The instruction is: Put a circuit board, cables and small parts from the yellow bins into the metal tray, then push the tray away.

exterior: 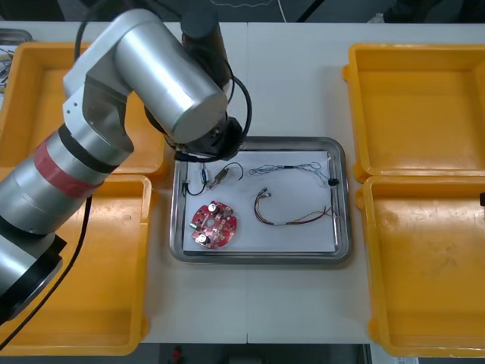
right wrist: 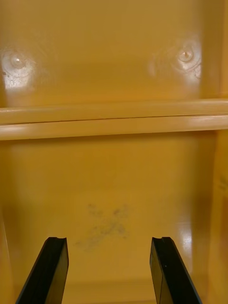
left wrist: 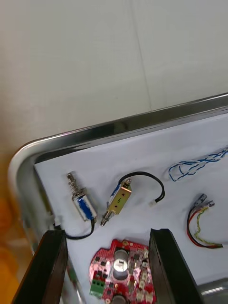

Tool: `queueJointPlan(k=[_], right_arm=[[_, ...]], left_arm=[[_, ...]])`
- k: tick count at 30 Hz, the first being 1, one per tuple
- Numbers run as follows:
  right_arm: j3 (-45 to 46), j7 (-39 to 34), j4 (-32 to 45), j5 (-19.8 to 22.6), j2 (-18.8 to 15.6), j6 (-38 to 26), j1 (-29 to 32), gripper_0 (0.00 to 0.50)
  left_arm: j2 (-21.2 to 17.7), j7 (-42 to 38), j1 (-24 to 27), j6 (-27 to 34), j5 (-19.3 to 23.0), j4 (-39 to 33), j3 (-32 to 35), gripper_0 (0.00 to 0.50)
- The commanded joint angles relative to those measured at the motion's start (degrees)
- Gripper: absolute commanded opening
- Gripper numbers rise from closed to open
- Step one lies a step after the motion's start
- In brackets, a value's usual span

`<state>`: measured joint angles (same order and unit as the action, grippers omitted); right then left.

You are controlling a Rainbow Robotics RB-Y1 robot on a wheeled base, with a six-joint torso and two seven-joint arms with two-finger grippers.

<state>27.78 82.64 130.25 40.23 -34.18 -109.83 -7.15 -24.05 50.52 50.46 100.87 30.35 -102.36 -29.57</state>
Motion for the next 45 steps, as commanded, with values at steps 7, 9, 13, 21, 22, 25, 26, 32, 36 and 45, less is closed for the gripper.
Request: queueJointPlan(k=[7,9,13,21,22,25,26,32,36,45], right_arm=[[-0.8,-0.55,1.76,0.82,0.25,-0.17,0.99,0.5],[-0.8,-0.55,1.76,0.82,0.25,-0.17,0.99,0.5],[-0.8,-0.55,1.76,0.82,0.25,-0.17,0.99,0.5],[-1.15,-0.37,1.41,0.91,0.69,-0.17,1.52,0.5],[-1.15,-0.37,1.41,0.91,0.78,-0.17,1.52,0.5],[-1.24,-0.46,1.41,0.64,0.52,-0.17,1.34,0.5],[-1.42,-0.64,1.41,0.91,0.16,-0.17,1.34,0.5],[-1.86,-0.11,1.41,1.52,-1.59,-0.17,0.55,0.5],[-2.47,0.42,2.38,4.34,-2.74,-0.17,-0.24,0.5],[-9.06,-0.11,8.36,10.93,-7.31,-0.17,-0.5,0.5]], left_arm=[[-6.97,6.6,-2.91,9.13,7.88,-11.02,15.86,0.5],[-8.99,8.1,-4.58,9.13,9.47,-12.95,18.85,0.5],[-12.33,10.74,-7.13,9.13,11.66,-15.32,22.54,0.5],[-19.36,15.66,-15.65,9.13,16.85,-18.31,32.12,0.5],[-19.8,15.75,-16.18,9.13,17.11,-18.4,32.73,0.5],[-21.82,16.45,-18.64,9.13,18.26,-19.01,35.02,0.5],[-22.35,16.71,-19.52,9.13,18.52,-19.19,35.9,0.5],[-24.11,19.88,-24.18,9.13,19.75,-20.07,40.03,0.5],[-24.46,20.32,-27.52,9.13,21.68,-20.33,43.37,0.5],[-26.66,20.58,-33.93,9.13,25.81,-21.83,47.59,0.5]])
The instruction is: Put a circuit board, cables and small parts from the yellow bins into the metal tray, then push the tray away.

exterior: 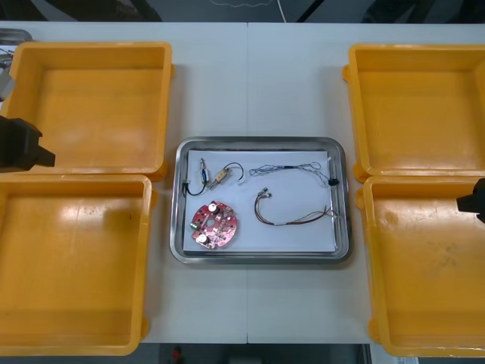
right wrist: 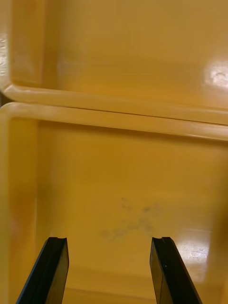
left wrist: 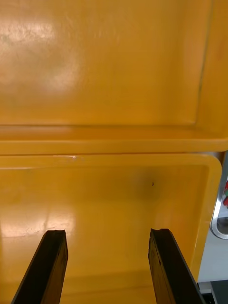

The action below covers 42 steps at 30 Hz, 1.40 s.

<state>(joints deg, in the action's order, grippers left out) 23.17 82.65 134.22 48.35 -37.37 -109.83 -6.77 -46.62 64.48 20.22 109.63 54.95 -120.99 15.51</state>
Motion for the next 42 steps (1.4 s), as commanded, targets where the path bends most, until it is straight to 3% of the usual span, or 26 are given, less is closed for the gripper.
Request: queueJointPlan(k=[1,7,16,25,32,42], right_arm=[[-5.5,0.05,5.44,3.68,-4.47,-0.17,-1.23,0.5],[-14.21,0.23,10.36,5.44,-4.64,-0.17,-6.15,0.5],[-29.67,0.49,11.24,5.61,-4.64,-0.17,-14.41,0.5],[-47.25,0.49,10.54,-0.72,-3.41,-0.17,-22.24,0.5],[-59.47,0.49,6.93,-6.52,0.28,-0.17,-28.56,0.5],[-71.95,2.43,-2.38,-10.12,5.38,2.34,-35.24,0.5]], left_arm=[[-4.45,6.63,-4.76,0.37,1.3,-3.72,2.77,0.5],[-5.5,6.8,-9.15,0.37,2.18,-5.74,4.27,0.5],[-6.21,6.89,-12.84,0.37,3.67,-6.71,6.11,0.5],[-6.21,6.89,-13.02,0.37,3.67,-6.71,5.76,0.5],[-6.21,6.89,-13.02,0.37,3.67,-6.71,5.76,0.5],[-6.21,6.89,-13.02,0.37,3.67,-6.71,5.76,0.5]])
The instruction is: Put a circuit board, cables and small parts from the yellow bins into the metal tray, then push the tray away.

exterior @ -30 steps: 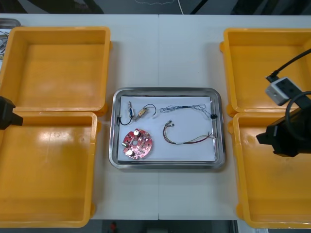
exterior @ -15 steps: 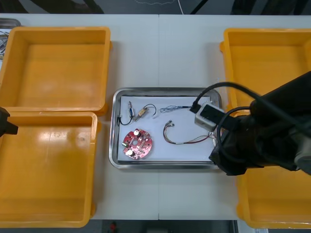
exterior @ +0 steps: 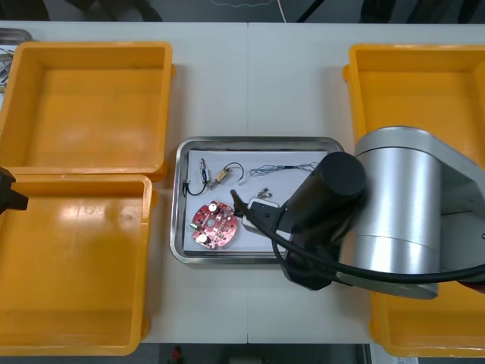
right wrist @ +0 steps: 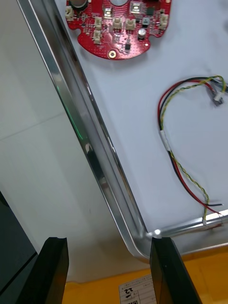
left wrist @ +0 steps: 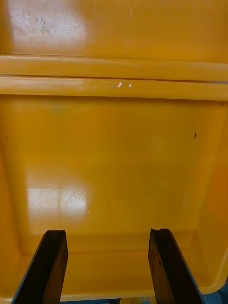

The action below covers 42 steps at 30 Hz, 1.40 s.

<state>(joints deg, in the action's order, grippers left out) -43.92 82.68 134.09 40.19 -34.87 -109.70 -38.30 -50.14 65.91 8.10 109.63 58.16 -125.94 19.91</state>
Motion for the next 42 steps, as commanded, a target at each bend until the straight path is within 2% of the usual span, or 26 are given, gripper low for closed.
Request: queueJointPlan(k=[1,6,13,22,31,39,42], right_arm=[[-5.48,2.58,-2.61,-2.4,3.15,2.65,-4.07,0.5],[-11.46,3.81,-5.07,-5.47,4.64,6.43,-6.44,0.5],[-17.17,7.32,-8.58,-7.14,5.26,12.58,-8.29,0.5],[-20.24,14.44,-12.27,-8.55,6.05,13.46,-9.08,0.5],[-23.06,13.74,-16.67,-10.57,8.77,15.39,-9.08,0.5],[-26.05,13.21,-18.6,-14.44,8.95,17.85,-9.08,0.5],[-26.13,13.21,-20.01,-14.7,9.03,18.82,-9.08,0.5]], left_arm=[[-2.68,5.46,-0.89,0.37,0.46,-1.77,1.36,0.5],[-2.68,5.46,-0.89,0.37,0.46,-1.77,1.36,0.5],[-2.68,5.46,-0.89,0.37,0.46,-1.77,1.36,0.5],[-2.68,5.46,-0.89,0.37,0.46,-1.77,1.36,0.5],[-2.68,5.46,-0.89,0.37,0.46,-1.77,1.36,0.5],[-2.68,5.46,-0.89,0.37,0.46,-1.77,1.36,0.5],[-2.68,5.46,-0.89,0.37,0.46,-1.77,1.36,0.5]])
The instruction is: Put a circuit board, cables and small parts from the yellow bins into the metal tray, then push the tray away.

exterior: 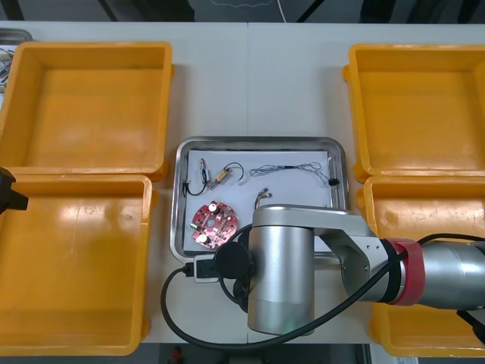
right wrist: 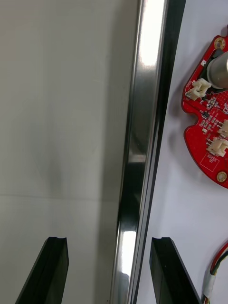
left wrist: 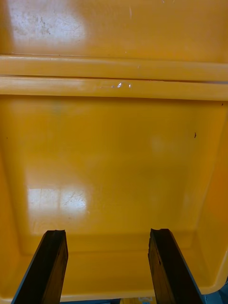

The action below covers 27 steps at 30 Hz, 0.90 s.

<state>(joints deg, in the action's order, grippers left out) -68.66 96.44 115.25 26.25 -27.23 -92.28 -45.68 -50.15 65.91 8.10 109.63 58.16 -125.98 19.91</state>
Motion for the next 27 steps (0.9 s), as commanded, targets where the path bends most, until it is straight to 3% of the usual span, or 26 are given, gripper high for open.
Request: queueJointPlan(k=[1,7,9,10,11,13,27], right_arm=[[-1.39,-0.55,-1.61,-0.76,1.39,1.75,-1.69,0.5],[-1.39,-0.55,-2.75,-1.37,1.56,2.54,-1.69,0.5],[-1.39,-0.55,-2.92,-1.37,1.56,2.54,-1.69,0.294],[-1.3,-0.73,-2.92,-1.37,1.56,2.54,-1.69,0.111],[-1.39,-0.99,-2.84,-1.37,1.56,2.36,-1.69,0.024],[-1.39,-1.25,-2.84,-1.37,1.56,2.36,-1.69,0.0],[-1.3,-1.6,-2.92,-5.33,1.92,2.45,-3.36,0.0]], left_arm=[[-2.67,5.46,-0.89,0.37,0.46,-1.72,1.36,0.5],[-2.67,5.46,-0.89,0.37,0.46,-1.72,1.36,0.5],[-2.67,5.46,-0.89,0.37,0.46,-1.72,1.36,0.5],[-2.67,5.46,-0.89,0.37,0.46,-1.72,1.36,0.5],[-2.67,5.46,-0.89,0.37,0.46,-1.72,1.36,0.5],[-2.67,5.46,-0.89,0.37,0.46,-1.72,1.36,0.5],[-2.67,5.46,-0.89,0.37,0.46,-1.72,1.36,0.5]])
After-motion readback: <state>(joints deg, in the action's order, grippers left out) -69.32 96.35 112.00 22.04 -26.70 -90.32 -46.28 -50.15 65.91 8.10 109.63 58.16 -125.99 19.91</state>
